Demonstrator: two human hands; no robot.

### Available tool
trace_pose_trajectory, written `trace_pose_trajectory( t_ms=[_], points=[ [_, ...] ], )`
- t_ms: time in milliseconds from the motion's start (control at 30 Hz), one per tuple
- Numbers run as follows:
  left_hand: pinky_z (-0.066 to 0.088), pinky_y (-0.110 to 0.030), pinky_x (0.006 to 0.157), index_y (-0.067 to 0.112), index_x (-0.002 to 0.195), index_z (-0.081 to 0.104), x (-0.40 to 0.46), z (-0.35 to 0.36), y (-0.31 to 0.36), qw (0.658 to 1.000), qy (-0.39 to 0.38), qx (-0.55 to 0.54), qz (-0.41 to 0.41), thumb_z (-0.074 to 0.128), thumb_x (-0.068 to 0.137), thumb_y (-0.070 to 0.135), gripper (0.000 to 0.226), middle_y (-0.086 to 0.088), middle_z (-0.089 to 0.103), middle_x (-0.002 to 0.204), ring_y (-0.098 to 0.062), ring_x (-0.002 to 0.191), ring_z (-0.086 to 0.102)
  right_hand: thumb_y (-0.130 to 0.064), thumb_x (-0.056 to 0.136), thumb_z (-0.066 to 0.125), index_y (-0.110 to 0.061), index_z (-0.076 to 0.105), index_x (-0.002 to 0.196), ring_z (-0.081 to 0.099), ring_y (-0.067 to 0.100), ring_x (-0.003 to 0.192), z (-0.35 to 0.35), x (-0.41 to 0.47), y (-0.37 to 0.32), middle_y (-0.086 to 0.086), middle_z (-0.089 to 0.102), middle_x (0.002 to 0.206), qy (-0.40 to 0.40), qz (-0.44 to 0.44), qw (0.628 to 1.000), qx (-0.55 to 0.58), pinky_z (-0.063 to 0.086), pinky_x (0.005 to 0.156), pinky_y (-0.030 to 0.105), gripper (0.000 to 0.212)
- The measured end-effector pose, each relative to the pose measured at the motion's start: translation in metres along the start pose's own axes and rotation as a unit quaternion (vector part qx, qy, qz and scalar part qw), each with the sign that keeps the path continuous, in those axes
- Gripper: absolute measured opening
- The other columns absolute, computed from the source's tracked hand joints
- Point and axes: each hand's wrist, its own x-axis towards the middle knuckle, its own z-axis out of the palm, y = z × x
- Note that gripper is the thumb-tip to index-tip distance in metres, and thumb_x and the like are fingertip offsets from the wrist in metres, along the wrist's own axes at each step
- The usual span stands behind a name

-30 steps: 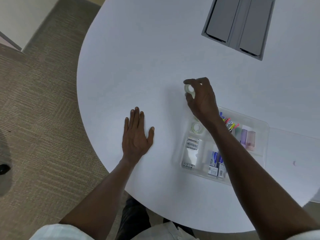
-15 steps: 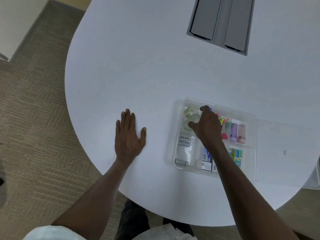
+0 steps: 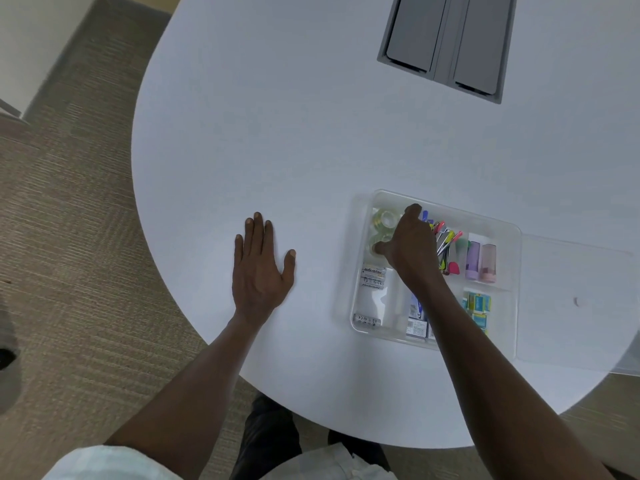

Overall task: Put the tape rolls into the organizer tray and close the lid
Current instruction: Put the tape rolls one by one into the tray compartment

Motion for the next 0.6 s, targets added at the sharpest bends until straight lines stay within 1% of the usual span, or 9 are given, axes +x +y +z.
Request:
trace_pose_trajectory(
  t_ms=[67,200,333,400,467,600],
  points=[
    [0.021,-0.044,0.127,0.005,0.154,0.031,0.000,0.000,0.000,1.000,0.000,0.001,0.000,0.042,0.100,0.046,0.069,-0.011,0.023,0.166,-0.023,0.157,0.017,-0.020,0.067,0.086,0.008,0.035,0.123,0.067,0.038,0.087,0.000,0.001,0.000,0.024,0.068,0.091,-0.005,0.006,1.000,0.000,0.047,0.068,0.034,0.080],
    [0.021,-0.044,0.127,0.005,0.154,0.030,0.000,0.001,-0.001,1.000,-0.004,0.002,0.001,0.042,0.100,0.046,0.069,-0.011,0.022,0.166,-0.023,0.157,0.016,-0.018,0.066,0.086,0.007,0.033,0.126,0.067,0.040,0.088,0.005,0.004,0.000,0.024,0.068,0.092,-0.029,0.020,0.999,0.001,0.050,0.070,0.036,0.084],
    [0.021,-0.044,0.127,0.006,0.154,0.030,0.001,0.000,0.000,1.000,-0.003,0.004,-0.002,0.042,0.100,0.046,0.069,-0.011,0.022,0.166,-0.022,0.157,0.016,-0.016,0.066,0.085,0.006,0.031,0.129,0.067,0.040,0.085,0.012,0.007,0.001,0.024,0.067,0.090,-0.019,0.016,1.000,0.014,0.047,0.067,0.033,0.085],
    [0.020,-0.043,0.127,0.006,0.154,0.030,0.000,0.000,0.000,1.000,-0.007,0.001,-0.002,0.042,0.100,0.047,0.069,-0.011,0.022,0.166,-0.022,0.157,0.015,-0.016,0.067,0.085,0.007,0.027,0.134,0.067,0.039,0.085,0.016,0.006,0.002,0.023,0.067,0.090,-0.013,0.010,1.000,0.016,0.048,0.067,0.033,0.091],
    [0.019,-0.043,0.128,0.006,0.154,0.029,0.000,0.000,0.000,1.000,-0.010,-0.002,-0.002,0.042,0.100,0.047,0.069,-0.010,0.021,0.167,-0.022,0.157,0.014,-0.018,0.068,0.085,0.006,0.022,0.139,0.067,0.039,0.086,0.018,0.006,0.003,0.024,0.068,0.093,-0.013,0.010,1.000,0.011,0.051,0.071,0.036,0.098],
    [0.020,-0.043,0.127,0.006,0.154,0.030,0.000,0.000,-0.001,1.000,-0.008,-0.003,-0.002,0.043,0.099,0.046,0.069,-0.011,0.022,0.166,-0.023,0.157,0.015,-0.023,0.069,0.084,0.004,0.018,0.142,0.067,0.039,0.084,0.021,0.006,0.003,0.024,0.067,0.092,-0.008,0.015,1.000,0.009,0.052,0.071,0.037,0.102]
  ],
)
